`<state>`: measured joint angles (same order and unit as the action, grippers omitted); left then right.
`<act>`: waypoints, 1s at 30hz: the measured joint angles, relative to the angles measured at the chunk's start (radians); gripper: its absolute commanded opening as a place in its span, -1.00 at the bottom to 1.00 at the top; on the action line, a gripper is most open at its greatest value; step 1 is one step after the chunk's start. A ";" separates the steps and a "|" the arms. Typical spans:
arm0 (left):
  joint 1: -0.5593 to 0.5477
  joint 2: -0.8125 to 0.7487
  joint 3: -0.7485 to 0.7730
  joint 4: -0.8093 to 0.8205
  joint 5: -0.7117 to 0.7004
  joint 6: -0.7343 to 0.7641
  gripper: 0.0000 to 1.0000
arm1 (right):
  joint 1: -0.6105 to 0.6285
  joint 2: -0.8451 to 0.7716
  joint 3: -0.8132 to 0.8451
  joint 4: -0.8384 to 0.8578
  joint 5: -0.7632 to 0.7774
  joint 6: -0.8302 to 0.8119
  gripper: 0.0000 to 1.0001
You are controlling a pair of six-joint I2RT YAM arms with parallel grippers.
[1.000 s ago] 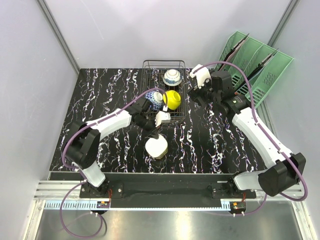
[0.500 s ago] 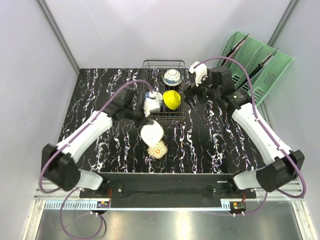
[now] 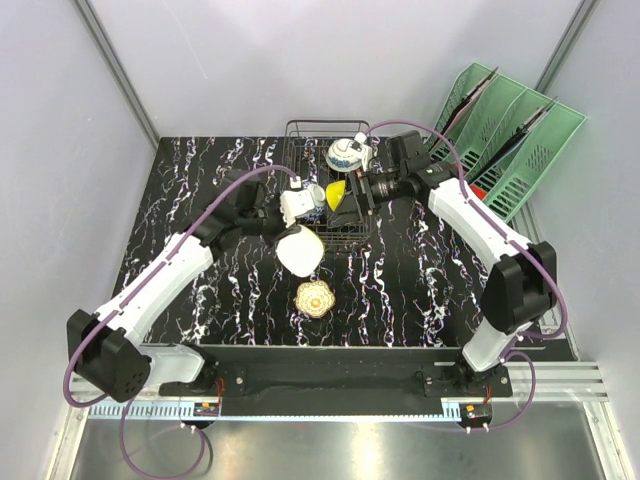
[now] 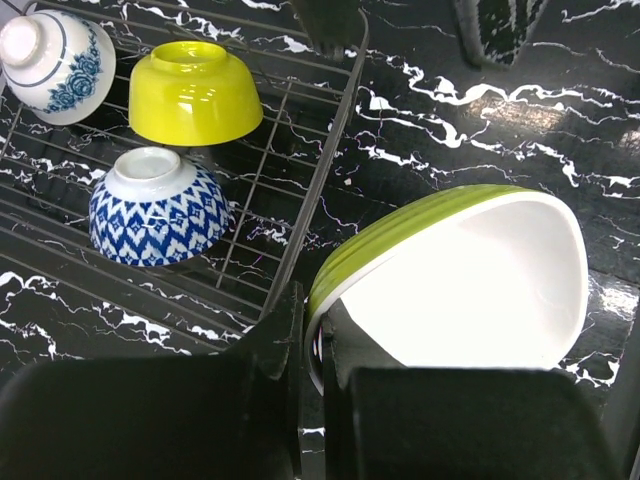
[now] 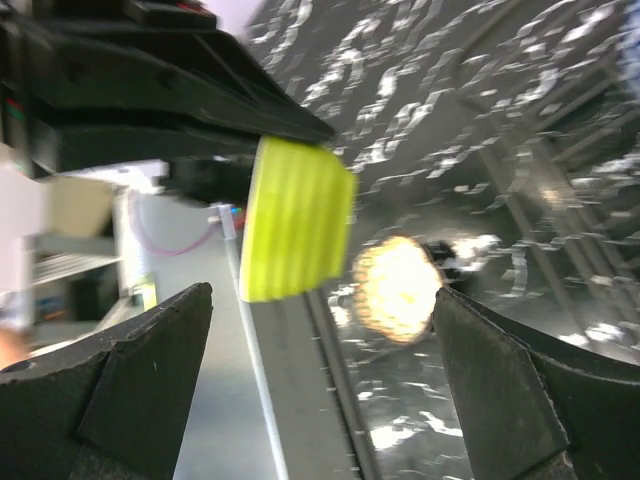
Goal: Load the bowls into the dish rack
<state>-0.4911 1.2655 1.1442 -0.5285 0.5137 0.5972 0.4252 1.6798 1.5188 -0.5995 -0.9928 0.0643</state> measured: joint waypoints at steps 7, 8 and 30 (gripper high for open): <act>-0.042 0.014 -0.009 0.000 -0.058 0.009 -1.00 | 0.004 0.063 0.010 0.004 -0.122 0.063 0.99; -0.044 0.018 -0.009 0.000 -0.061 0.008 -1.00 | 0.006 0.072 0.010 0.005 -0.128 0.066 0.99; -0.126 0.079 0.048 -0.003 -0.109 0.017 -1.00 | 0.109 0.171 0.009 -0.002 -0.135 0.034 0.83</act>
<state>-0.6170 1.3449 1.1927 -0.5316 0.4046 0.6144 0.5343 1.8511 1.5276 -0.6018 -1.1282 0.0978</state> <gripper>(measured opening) 0.049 0.958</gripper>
